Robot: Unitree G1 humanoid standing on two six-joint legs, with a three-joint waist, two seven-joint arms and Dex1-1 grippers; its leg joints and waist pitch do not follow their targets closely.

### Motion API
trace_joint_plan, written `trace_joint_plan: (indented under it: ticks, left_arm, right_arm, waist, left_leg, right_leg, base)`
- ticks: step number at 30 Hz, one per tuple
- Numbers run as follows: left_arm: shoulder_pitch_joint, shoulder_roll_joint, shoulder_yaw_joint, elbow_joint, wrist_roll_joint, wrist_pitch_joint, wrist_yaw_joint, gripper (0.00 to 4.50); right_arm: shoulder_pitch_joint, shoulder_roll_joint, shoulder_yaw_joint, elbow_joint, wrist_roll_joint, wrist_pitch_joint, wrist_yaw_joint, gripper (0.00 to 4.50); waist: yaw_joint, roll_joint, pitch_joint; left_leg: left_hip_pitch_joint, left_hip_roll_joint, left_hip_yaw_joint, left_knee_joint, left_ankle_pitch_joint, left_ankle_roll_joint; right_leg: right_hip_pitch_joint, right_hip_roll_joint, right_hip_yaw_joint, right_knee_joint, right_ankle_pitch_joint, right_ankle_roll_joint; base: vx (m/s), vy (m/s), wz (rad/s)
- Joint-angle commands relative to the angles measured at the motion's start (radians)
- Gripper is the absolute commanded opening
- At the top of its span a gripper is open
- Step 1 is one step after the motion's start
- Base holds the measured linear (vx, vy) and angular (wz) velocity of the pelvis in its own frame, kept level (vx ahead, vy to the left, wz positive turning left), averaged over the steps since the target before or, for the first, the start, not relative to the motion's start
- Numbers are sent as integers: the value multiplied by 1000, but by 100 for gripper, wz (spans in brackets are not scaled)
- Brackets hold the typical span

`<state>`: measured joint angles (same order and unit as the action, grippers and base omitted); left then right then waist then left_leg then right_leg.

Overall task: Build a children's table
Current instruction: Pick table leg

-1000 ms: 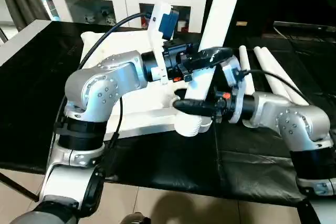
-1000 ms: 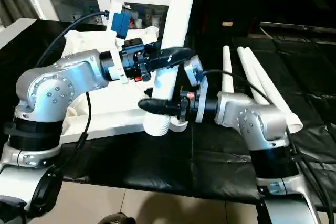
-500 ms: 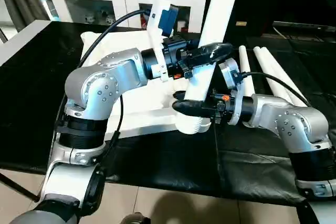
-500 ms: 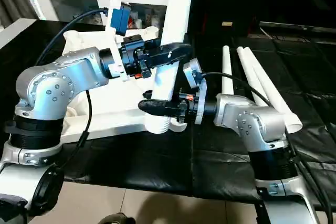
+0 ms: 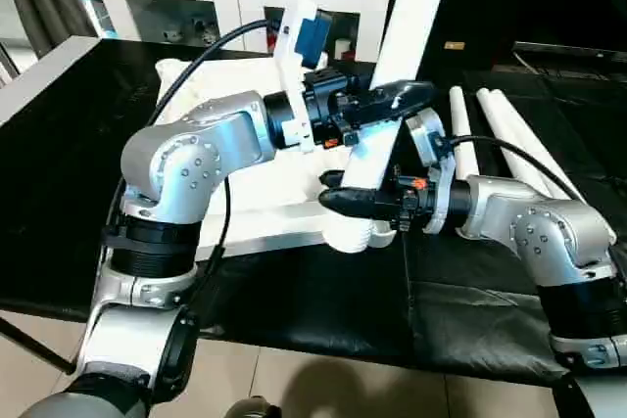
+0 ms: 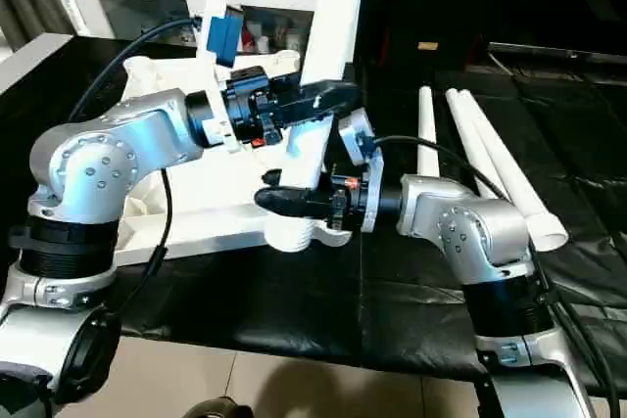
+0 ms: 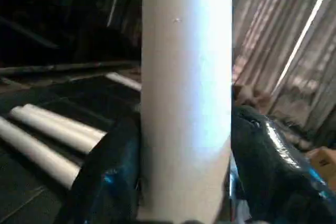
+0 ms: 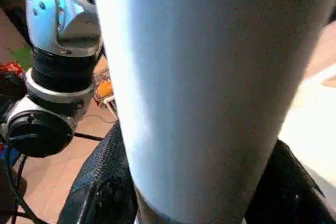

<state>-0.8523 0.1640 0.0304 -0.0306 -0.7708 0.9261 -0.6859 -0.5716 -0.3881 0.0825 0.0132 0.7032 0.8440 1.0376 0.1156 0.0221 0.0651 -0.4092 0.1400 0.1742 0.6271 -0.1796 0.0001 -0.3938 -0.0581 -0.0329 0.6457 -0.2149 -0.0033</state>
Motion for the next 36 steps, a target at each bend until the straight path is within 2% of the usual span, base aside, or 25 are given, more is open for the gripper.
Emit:
trace_joint_plan:
  ticks: [1, 3, 5, 11, 12, 13, 14, 16, 18, 20, 21, 22, 24, 25, 26, 27, 28, 29, 30, 32, 33, 34, 35, 36]
  left_arm:
    - [-29, -15, 7, -81, -56, -4, -36, 298]
    - [-29, -18, 9, -89, -61, -6, -38, 308]
    - [-38, -37, 40, -100, -106, 3, -27, 314]
    - [-61, -64, 93, -59, -130, 1, 40, 314]
    - [-64, -71, 105, -46, -124, -9, 60, 314]
    - [-66, -79, 118, -36, -123, -19, 76, 314]
    - [-70, -88, 132, -25, -117, -38, 91, 314]
    - [-79, -105, 169, -7, -135, -60, 114, 314]
    - [-85, -108, 205, 0, -170, -64, 127, 314]
    - [-78, -95, 214, -9, -181, -54, 119, 314]
    - [-78, -95, 214, -9, -181, -54, 119, 314]
    - [-60, -59, 203, -19, -155, -45, 97, 314]
    - [-36, -15, 178, -23, -106, -45, 73, 314]
    - [-13, 21, 144, -25, -51, -61, 56, 314]
    - [31, 87, 62, -33, 43, -106, 17, 314]
    - [35, 93, 54, -34, 52, -110, 13, 314]
    - [61, 133, 4, -37, 103, -136, -11, 314]
    - [97, 189, -67, -37, 167, -173, -38, 314]
    - [117, 223, -110, -35, 202, -194, -53, 314]
    - [165, 301, -225, -17, 306, -269, -97, 314]
    - [171, 310, -239, -14, 320, -280, -105, 314]
    - [199, 348, -309, 7, 386, -334, -145, 314]
    - [220, 370, -371, 39, 452, -400, -181, 314]
    - [220, 370, -372, 39, 453, -400, -181, 314]
  right_arm:
    - [15, -2, -8, 20, -12, 11, -20, 198]
    - [18, -1, -8, 19, -12, 10, -22, 198]
    - [25, 9, -8, 23, -23, -3, -40, 197]
    - [36, 38, -27, 35, -40, -29, -104, 197]
    - [43, 60, -41, 39, -60, -66, -149, 197]
    - [46, 77, -50, 43, -73, -88, -181, 197]
    - [47, 88, -57, 48, -79, -101, -201, 197]
    - [50, 104, -68, 53, -81, -113, -225, 197]
    - [59, 123, -80, 60, -97, -151, -258, 195]
    - [70, 135, -84, 70, -125, -203, -287, 195]
    - [70, 135, -84, 70, -125, -203, -287, 194]
    - [83, 148, -93, 87, -165, -264, -341, 194]
    - [93, 149, -94, 108, -210, -318, -387, 194]
    - [100, 145, -90, 123, -250, -355, -414, 194]
    - [106, 140, -92, 140, -283, -387, -443, 194]
    - [106, 139, -93, 141, -286, -389, -446, 194]
    - [108, 135, -95, 150, -301, -402, -461, 194]
    - [113, 137, -106, 155, -304, -408, -477, 194]
    - [115, 139, -114, 156, -304, -410, -486, 194]
    - [124, 145, -130, 158, -308, -429, -505, 194]
    - [125, 145, -131, 159, -309, -433, -507, 194]
    - [132, 149, -137, 158, -312, -452, -514, 194]
    - [144, 151, -136, 151, -314, -468, -510, 194]
    - [144, 151, -136, 151, -314, -468, -510, 194]
  waist:
    - [3, -8, -80]
    - [3, -7, -79]
    - [4, -4, -78]
    - [2, -2, -76]
    - [1, -3, -76]
    - [1, 5, -75]
    - [-1, 1, -76]
    - [0, 4, -76]
    - [2, 13, -78]
    - [-4, 10, -79]
    - [-5, 9, -79]
    - [-4, 12, -79]
    - [-8, 16, -75]
    - [-11, 15, -75]
    - [-13, 18, -73]
    - [-14, 15, -72]
    - [-20, 18, -72]
    - [-21, 22, -73]
    - [-26, 24, -74]
    - [-27, 24, -76]
    - [-25, 27, -76]
    - [-28, 23, -76]
    - [-27, 26, -78]
    - [-26, 26, -76]
  left_leg:
    - [31, 82, -32, -66, -93, 21]
    - [32, 81, -31, -66, -103, 19]
    - [33, 82, -31, -67, -120, 11]
    - [34, 83, -34, -72, -153, -14]
    - [34, 82, -33, -72, -156, -15]
    - [33, 83, -35, -74, -162, -23]
    - [34, 82, -35, -75, -169, -31]
    - [34, 81, -35, -74, -172, -37]
    - [33, 82, -37, -74, -162, -39]
    - [31, 80, -36, -75, -162, -36]
    - [31, 78, -35, -75, -161, -33]
    - [32, 78, -35, -74, -162, -28]
    - [31, 80, -36, -79, -177, -38]
    - [36, 80, -36, -81, -192, -46]
    - [36, 81, -37, -85, -207, -53]
    - [36, 84, -40, -88, -211, -53]
    - [38, 81, -36, -88, -222, -64]
    - [39, 84, -40, -90, -222, -64]
    - [41, 83, -38, -92, -232, -70]
    - [39, 84, -39, -93, -215, -68]
    - [40, 84, -40, -94, -216, -66]
    - [38, 83, -36, -93, -197, -62]
    - [38, 82, -36, -92, -193, -60]
    - [37, 81, -36, -92, -192, -54]
  right_leg:
    - [48, -93, 41, -71, -40, -275]
    - [48, -94, 41, -73, -58, -272]
    - [46, -95, 40, -76, -81, -270]
    - [47, -95, 38, -80, -116, -255]
    - [47, -94, 39, -81, -120, -253]
    - [44, -95, 39, -81, -128, -248]
    - [46, -95, 38, -82, -130, -247]
    - [48, -98, 39, -84, -125, -251]
    - [49, -94, 37, -78, -79, -261]
    - [50, -93, 36, -76, -50, -260]
    - [51, -92, 36, -77, -50, -259]
    - [52, -93, 37, -79, -59, -254]
    - [48, -93, 37, -82, -108, -235]
    - [46, -92, 37, -85, -143, -221]
    - [45, -92, 39, -89, -177, -208]
    - [45, -93, 40, -94, -196, -193]
    - [44, -88, 41, -89, -203, -185]
    - [42, -90, 41, -92, -199, -182]
    - [40, -85, 40, -85, -184, -181]
    - [41, -87, 40, -82, -139, -185]
    - [40, -87, 40, -83, -134, -184]
    - [43, -88, 40, -83, -98, -193]
    - [43, -89, 40, -81, -90, -194]
    - [43, -88, 41, -85, -92, -189]
  base:
    - [0, 0, 0]
    - [0, 0, 0]
    - [0, 0, 0]
    - [0, 0, 0]
    - [0, 0, 0]
    - [0, 0, 0]
    - [0, 0, 0]
    - [0, 0, 0]
    - [0, 0, 0]
    - [0, 0, 0]
    - [0, 0, 0]
    - [0, 0, 0]
    - [0, 0, 0]
    - [0, 0, 0]
    - [0, 0, 0]
    - [0, 0, 0]
    - [0, 0, 0]
    - [0, 0, 0]
    - [0, 0, 0]
    - [0, 0, 0]
    - [0, 0, 0]
    - [0, 0, 0]
    - [0, 0, 0]
    - [0, 0, 0]
